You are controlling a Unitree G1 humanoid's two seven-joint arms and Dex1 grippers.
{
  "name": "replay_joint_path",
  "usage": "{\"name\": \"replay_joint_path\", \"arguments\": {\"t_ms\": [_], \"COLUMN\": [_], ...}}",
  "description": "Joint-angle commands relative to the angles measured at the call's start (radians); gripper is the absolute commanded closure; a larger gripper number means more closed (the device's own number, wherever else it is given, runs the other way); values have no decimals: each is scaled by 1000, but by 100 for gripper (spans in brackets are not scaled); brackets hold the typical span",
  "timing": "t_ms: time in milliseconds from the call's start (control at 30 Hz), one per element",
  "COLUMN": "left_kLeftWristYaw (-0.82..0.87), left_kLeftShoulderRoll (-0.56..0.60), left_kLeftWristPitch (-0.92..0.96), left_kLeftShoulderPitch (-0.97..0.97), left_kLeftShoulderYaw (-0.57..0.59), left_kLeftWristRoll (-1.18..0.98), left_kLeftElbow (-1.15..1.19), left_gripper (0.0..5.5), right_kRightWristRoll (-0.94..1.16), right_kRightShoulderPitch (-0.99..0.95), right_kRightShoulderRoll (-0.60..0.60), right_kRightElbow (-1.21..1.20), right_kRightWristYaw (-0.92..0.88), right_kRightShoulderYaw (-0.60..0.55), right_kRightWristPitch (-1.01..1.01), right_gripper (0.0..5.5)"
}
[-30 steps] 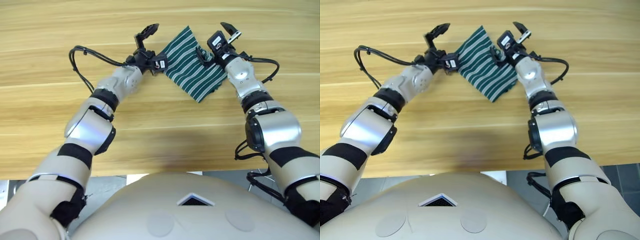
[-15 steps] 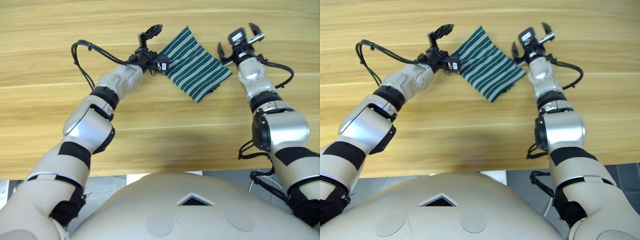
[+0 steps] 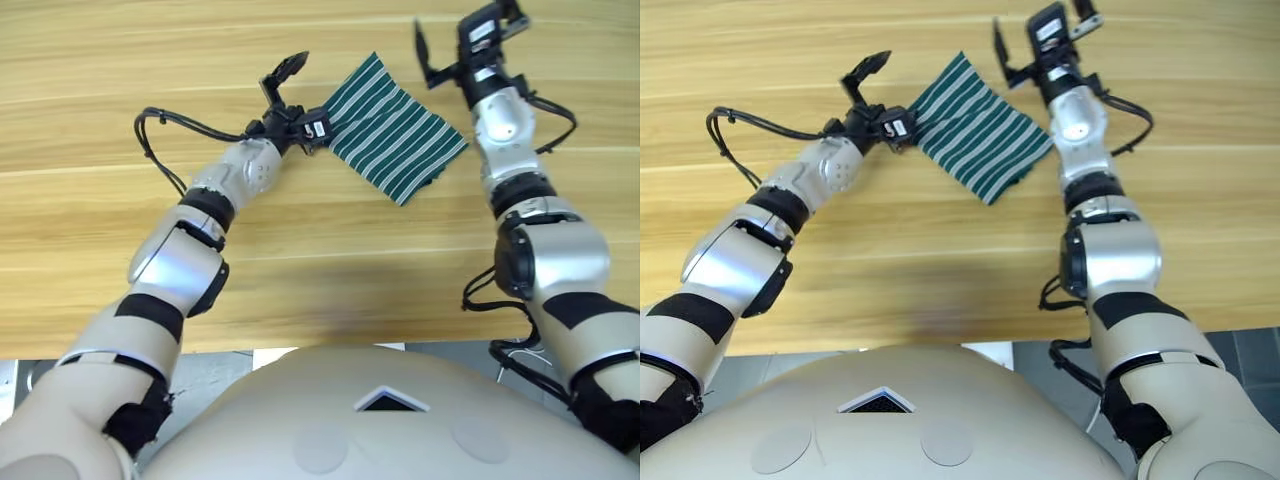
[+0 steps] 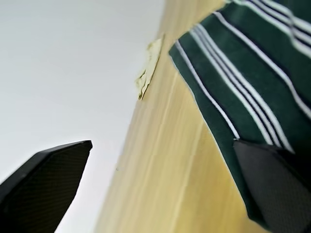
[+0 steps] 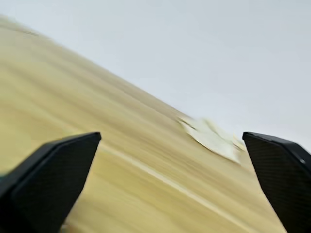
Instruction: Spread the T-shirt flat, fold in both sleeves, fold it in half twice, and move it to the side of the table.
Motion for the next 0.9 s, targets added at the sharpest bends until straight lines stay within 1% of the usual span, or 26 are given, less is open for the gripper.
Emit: {"name": "replay_joint_path", "arguments": {"t_ms": [33,100,167,233,300,400,500,567,667,767,900], "left_kLeftWristYaw": [-41,-53,-89,-224,-397,-646,-812,-858,-891,-909,-911], "left_kLeftShoulderRoll": [-18,-25,-32,-57,-79,-106,-101,-80,-61,-48,-50], "left_kLeftWristPitch": [-53,-92,-199,-324,-363,-209,29,100,130,85,-11], "left_kLeftShoulderPitch": [34,37,47,74,112,170,227,248,264,273,265], "left_kLeftShoulderYaw": [74,120,217,346,435,542,638,698,768,816,844], "left_kLeftWristRoll": [-79,-127,-247,-480,-730,-1091,-1385,-1446,-1418,-1347,-1234], "left_kLeftElbow": [4,-9,-54,-146,-279,-520,-723,-737,-655,-544,-416], "left_gripper": [11,11,11,11,11,11,11,11,11,11,11], "right_kRightWristRoll": [-153,-214,-271,-287,-260,-176,-125,-88,-51,-26,6], "right_kRightShoulderPitch": [42,52,57,58,59,68,95,129,192,238,251], "right_kRightShoulderRoll": [24,33,36,21,-6,-63,-123,-191,-310,-413,-502], "right_kRightElbow": [26,47,75,102,122,135,134,138,142,135,98], "right_kRightWristYaw": [-42,-80,-130,-163,-184,-198,-210,-236,-268,-262,-261], "right_kRightShoulderYaw": [144,200,248,266,240,158,100,49,-8,-48,-95], "right_kRightWristPitch": [56,106,184,274,359,445,475,506,562,571,465], "right_gripper": [10,10,10,10,10,10,10,10,10,10,10]}}
